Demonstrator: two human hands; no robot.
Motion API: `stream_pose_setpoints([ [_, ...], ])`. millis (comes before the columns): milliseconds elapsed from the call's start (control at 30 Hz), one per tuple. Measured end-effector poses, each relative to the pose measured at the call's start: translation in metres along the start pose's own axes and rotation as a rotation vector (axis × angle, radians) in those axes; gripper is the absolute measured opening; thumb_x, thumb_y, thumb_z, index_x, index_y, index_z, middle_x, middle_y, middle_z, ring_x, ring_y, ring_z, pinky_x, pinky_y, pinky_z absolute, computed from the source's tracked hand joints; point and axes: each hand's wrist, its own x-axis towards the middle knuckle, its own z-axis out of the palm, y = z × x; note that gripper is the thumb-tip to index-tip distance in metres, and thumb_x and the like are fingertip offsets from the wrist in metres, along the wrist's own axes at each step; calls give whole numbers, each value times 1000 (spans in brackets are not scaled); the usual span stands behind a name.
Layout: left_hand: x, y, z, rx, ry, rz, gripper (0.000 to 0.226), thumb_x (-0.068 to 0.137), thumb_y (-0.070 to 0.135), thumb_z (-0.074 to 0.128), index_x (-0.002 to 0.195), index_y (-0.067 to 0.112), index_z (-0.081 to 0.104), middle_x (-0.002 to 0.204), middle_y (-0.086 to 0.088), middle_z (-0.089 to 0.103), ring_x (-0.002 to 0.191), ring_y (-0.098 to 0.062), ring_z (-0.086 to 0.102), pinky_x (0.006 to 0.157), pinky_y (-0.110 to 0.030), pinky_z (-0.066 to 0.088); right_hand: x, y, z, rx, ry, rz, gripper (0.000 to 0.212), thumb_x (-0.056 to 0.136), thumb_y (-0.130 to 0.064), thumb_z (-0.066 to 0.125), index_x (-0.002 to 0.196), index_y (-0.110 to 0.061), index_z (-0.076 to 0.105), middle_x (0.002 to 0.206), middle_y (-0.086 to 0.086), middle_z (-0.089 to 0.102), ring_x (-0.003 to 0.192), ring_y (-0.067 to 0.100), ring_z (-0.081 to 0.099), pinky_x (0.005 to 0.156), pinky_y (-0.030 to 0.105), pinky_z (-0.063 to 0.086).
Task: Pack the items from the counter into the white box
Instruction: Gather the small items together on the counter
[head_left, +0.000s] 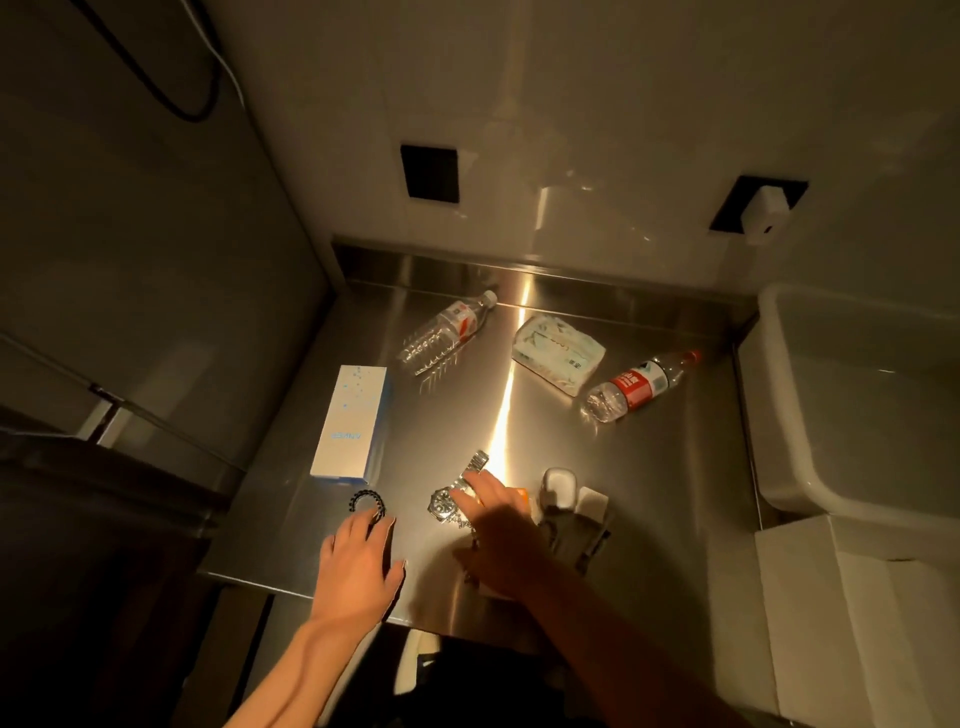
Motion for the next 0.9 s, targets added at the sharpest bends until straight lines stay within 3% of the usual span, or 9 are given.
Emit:
stream_pose_setpoints([
  [100,-4,6,0,-17,-47,13,58,87,45,65,140,27,49,147,2,43,139,-22,35,109,-40,33,2,-5,1,-29,4,-24,74,62,-50,77,130,-27,58,142,4,53,129,25,52,91,39,42],
  [167,-6,15,-1,-54,-59,31,51,83,44,65,130,28,54,138,5,48,132,-21,41,101,-39,38,0,-3,3,42,13,-65,70,68,-55,66,130,-23,60,140,7,54,126,29,53,87,41,39],
  [300,-17,35,9,-211,20,103,35,70,39,67,101,26,61,103,9,54,96,-18,54,79,-37,46,-1,3,5,72,9,-56,73,71,-52,64,135,-18,58,149,13,47,137,33,44,93,48,41],
  [433,-31,49,29,-447,85,129,45,70,32,66,115,35,60,103,17,53,91,-10,55,80,-31,48,3,5,2,64,64,-19,68,79,-64,50,131,-21,60,142,9,52,130,30,50,92,43,47],
  [500,-30,58,31,-431,30,151,44,74,35,62,117,44,57,103,22,52,90,-5,54,78,-24,48,3,8,0,32,83,8,71,87,-75,36,135,-26,55,146,5,48,135,25,44,99,41,43],
  [567,-26,67,26,-356,-21,125,38,74,41,60,108,54,50,98,26,50,87,-3,53,72,-21,47,2,14,-2,15,81,20,61,91,-65,42,138,-27,51,150,3,43,139,23,38,103,39,42],
  [667,-21,74,18,-349,19,155,49,75,41,66,120,51,51,111,29,47,100,0,46,82,-18,39,1,29,-11,41,97,44,59,75,-34,64,133,-23,54,145,7,47,133,27,43,97,44,46],
  [800,6,86,5,-239,-3,245,67,75,28,70,138,36,47,138,11,47,130,-14,41,107,-32,34,-2,59,-25,29,128,121,70,74,-45,67,138,-19,54,149,10,46,137,29,42,101,47,45],
  [900,32,98,-8,-207,38,307,68,76,32,72,139,32,46,140,8,45,131,-19,41,110,-35,34,-1,83,-36,41,151,200,76,80,-60,65,142,-21,50,151,8,42,140,26,38,107,46,42],
])
